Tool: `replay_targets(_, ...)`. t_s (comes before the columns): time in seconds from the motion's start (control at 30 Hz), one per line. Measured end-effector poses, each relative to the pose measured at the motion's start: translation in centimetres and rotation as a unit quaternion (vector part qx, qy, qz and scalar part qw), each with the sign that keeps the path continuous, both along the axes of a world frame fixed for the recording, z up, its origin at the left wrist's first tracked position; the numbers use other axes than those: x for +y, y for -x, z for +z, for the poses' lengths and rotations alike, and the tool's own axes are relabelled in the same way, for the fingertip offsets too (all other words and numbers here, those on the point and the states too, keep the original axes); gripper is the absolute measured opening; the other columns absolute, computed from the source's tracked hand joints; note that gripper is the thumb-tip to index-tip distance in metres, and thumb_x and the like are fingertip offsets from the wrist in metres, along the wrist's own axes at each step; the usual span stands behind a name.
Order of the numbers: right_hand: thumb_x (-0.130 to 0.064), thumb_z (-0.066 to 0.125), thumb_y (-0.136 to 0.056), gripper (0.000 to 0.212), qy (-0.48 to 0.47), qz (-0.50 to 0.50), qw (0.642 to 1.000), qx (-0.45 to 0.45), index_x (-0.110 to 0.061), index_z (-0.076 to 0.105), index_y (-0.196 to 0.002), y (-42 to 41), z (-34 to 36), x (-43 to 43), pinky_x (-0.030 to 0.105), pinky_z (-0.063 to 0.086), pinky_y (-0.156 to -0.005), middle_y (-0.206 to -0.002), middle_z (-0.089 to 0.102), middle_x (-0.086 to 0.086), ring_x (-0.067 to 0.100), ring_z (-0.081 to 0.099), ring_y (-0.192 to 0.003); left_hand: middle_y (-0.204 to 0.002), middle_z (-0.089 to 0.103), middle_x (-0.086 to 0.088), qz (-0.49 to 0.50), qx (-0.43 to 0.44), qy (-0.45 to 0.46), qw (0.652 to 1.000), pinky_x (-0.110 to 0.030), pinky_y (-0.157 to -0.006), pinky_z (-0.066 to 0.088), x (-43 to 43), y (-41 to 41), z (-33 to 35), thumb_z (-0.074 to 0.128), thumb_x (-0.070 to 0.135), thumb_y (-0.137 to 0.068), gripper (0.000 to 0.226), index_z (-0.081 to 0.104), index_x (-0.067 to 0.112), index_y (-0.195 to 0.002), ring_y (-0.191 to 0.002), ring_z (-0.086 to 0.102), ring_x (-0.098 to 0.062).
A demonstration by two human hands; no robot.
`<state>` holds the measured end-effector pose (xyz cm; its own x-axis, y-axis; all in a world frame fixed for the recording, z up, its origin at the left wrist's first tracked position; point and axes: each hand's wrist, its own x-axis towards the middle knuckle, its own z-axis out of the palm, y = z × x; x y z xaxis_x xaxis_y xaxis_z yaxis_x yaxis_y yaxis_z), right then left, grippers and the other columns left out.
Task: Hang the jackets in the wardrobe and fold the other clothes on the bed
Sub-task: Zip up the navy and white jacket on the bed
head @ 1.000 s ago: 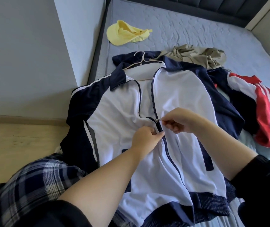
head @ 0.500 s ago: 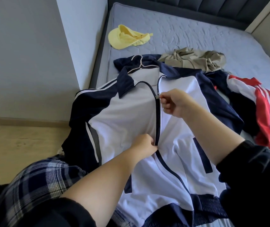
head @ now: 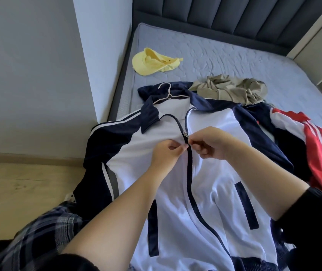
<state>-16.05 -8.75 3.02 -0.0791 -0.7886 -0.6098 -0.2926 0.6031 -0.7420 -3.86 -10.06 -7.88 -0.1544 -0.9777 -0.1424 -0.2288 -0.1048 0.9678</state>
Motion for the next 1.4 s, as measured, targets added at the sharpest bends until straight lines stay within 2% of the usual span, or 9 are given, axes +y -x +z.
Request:
replay_targets(0.13, -0.007, 0.04, -0.095, 0.028, -0.013, 0.024, 1.0, 0.014, -0.007, 0.052, -0.069, 0.4, 0.5, -0.5, 0.018, 0.025, -0.04, -0.046, 0.041, 0.002, 0.011, 0.027, -0.038, -0.064, 0.062, 0.006, -0.017, 0.036, -0.013, 0.999, -0.021, -0.055, 0.041, -0.8, 0.3, 0.2, 0.079, 0.036, -0.073, 0.026, 0.067, 0.013, -0.075, -0.057, 0.054, -0.008)
replay_targets(0.27, -0.009, 0.037, -0.097, 0.03, -0.039, 0.048, 0.998, 0.025, -0.008, 0.051, -0.07, 0.8, 1.0, -1.1, 0.018, 0.025, -0.037, -0.045, 0.039, 0.001, 0.011, 0.025, -0.037, -0.066, 0.059, 0.004, -0.004, -0.075, 0.03, 0.997, -0.032, -0.061, 0.045, -1.0, 1.0, 0.5, 0.074, 0.048, -0.071, 0.037, 0.057, 0.015, -0.067, -0.063, 0.056, -0.016)
replay_targets(0.4, -0.01, 0.038, -0.097, 0.029, -0.056, 0.048, 0.997, 0.011, -0.01, 0.049, -0.07, 1.1, 1.2, -1.5, 0.018, 0.023, -0.038, -0.045, 0.039, 0.001, 0.011, 0.024, -0.038, -0.058, 0.05, 0.006, 0.008, -0.124, 0.061, 0.99, -0.028, -0.052, 0.032, -1.2, 1.2, 1.0, 0.064, 0.043, -0.08, 0.038, 0.043, 0.022, -0.057, -0.06, 0.05, -0.017)
replay_targets(0.6, -0.011, 0.039, -0.096, 0.028, -0.046, -0.021, 0.999, -0.011, -0.012, 0.047, -0.069, 0.8, 0.6, -2.1, 0.022, 0.017, -0.048, -0.044, 0.041, -0.003, 0.008, 0.027, -0.034, -0.062, 0.038, 0.004, -0.058, -0.156, 0.074, 0.983, -0.025, -0.052, 0.025, -1.6, 0.4, 0.2, 0.058, 0.032, -0.087, 0.043, 0.032, 0.018, -0.057, -0.064, 0.04, -0.018)
replay_targets(0.77, -0.008, 0.036, -0.098, 0.033, -0.011, -0.101, 0.994, -0.041, -0.013, 0.045, -0.067, -0.3, 1.9, -4.7, 0.015, 0.022, -0.033, -0.041, 0.04, -0.004, 0.007, 0.026, -0.03, -0.051, 0.033, 0.002, -0.083, -0.166, 0.039, 0.982, -0.031, -0.051, 0.025, -1.3, -0.1, -1.3, 0.066, 0.031, -0.084, 0.051, 0.028, 0.016, -0.054, -0.051, 0.032, -0.018)
replay_targets(1.0, -0.008, 0.035, -0.099, 0.034, 0.02, -0.138, 0.989, -0.051, -0.011, 0.048, -0.067, -1.5, 2.5, -6.7, 0.015, 0.024, -0.033, -0.042, 0.042, -0.003, 0.008, 0.029, -0.031, -0.049, 0.034, 0.003, -0.073, -0.199, 0.009, 0.977, -0.029, -0.043, 0.021, -1.9, -0.8, -2.7, 0.067, 0.032, -0.084, 0.051, 0.03, 0.017, -0.053, -0.045, 0.032, -0.014)
replay_targets(1.17, -0.006, 0.031, -0.099, 0.034, 0.133, -0.177, 0.968, -0.122, -0.012, 0.044, -0.068, -1.8, 4.0, -8.0, 0.018, 0.022, -0.044, -0.054, 0.037, 0.0, 0.009, 0.026, -0.042, -0.075, 0.063, -0.002, -0.133, -0.228, -0.048, 0.963, -0.03, -0.066, 0.045, -1.0, -1.8, -4.8, 0.063, 0.032, -0.087, 0.026, 0.054, 0.021, -0.065, -0.079, 0.061, -0.026)
replay_targets(1.3, -0.004, 0.035, -0.098, 0.033, 0.149, -0.112, 0.982, -0.019, -0.01, 0.045, -0.067, -2.8, 5.4, -8.7, 0.02, 0.022, -0.05, -0.059, 0.037, 0.004, 0.011, 0.026, -0.049, -0.083, 0.065, -0.006, -0.12, -0.228, -0.064, 0.964, -0.031, -0.069, 0.043, -0.7, -1.9, -5.2, 0.061, 0.035, -0.088, 0.032, 0.048, 0.021, -0.062, -0.087, 0.061, -0.03)
replay_targets(1.4, -0.005, 0.035, -0.099, 0.033, 0.156, -0.112, 0.98, -0.051, -0.01, 0.047, -0.068, -3.1, 4.5, -8.6, 0.02, 0.025, -0.051, -0.062, 0.04, 0.004, 0.013, 0.028, -0.05, -0.088, 0.066, -0.009, -0.115, -0.237, -0.057, 0.963, -0.031, -0.068, 0.041, -0.8, -1.8, -5.1, 0.06, 0.036, -0.088, 0.035, 0.045, 0.022, -0.061, -0.088, 0.06, -0.03)
